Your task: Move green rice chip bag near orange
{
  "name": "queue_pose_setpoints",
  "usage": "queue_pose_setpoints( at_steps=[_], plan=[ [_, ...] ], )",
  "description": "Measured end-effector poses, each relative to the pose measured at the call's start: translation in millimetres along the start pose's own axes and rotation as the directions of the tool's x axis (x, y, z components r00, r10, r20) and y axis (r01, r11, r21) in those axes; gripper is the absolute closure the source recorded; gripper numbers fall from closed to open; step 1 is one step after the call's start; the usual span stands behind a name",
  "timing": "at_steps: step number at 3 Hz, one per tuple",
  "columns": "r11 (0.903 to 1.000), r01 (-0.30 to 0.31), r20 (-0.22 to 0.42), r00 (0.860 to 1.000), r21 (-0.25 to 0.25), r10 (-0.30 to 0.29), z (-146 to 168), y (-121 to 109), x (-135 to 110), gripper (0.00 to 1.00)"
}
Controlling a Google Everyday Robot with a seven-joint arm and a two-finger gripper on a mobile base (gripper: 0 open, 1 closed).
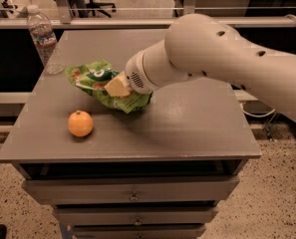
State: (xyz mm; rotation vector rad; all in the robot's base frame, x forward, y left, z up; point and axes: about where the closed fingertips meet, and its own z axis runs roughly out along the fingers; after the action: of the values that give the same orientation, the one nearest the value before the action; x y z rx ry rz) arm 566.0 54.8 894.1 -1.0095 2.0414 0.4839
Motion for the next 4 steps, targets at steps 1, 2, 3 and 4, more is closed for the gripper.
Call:
queue_pose_setpoints(
  at_steps=[1,2,3,4],
  plan=[
    [0.9999,-0.006,-0.008,1.000,-0.010,0.005,-1.0,3.2,0.4,0.13],
    [0.9998,-0.008,-0.014,1.000,-0.016,0.008,-1.2,4.8,1.1,0.00],
    [0.9998,-0.008,-0.014,1.000,-0.016,0.008,-3.4,4.1,1.1,0.00],
    [0.9995,-0.017,0.018,1.000,0.025,0.017,-34.4,-23.0,1.7,0.00]
  ],
)
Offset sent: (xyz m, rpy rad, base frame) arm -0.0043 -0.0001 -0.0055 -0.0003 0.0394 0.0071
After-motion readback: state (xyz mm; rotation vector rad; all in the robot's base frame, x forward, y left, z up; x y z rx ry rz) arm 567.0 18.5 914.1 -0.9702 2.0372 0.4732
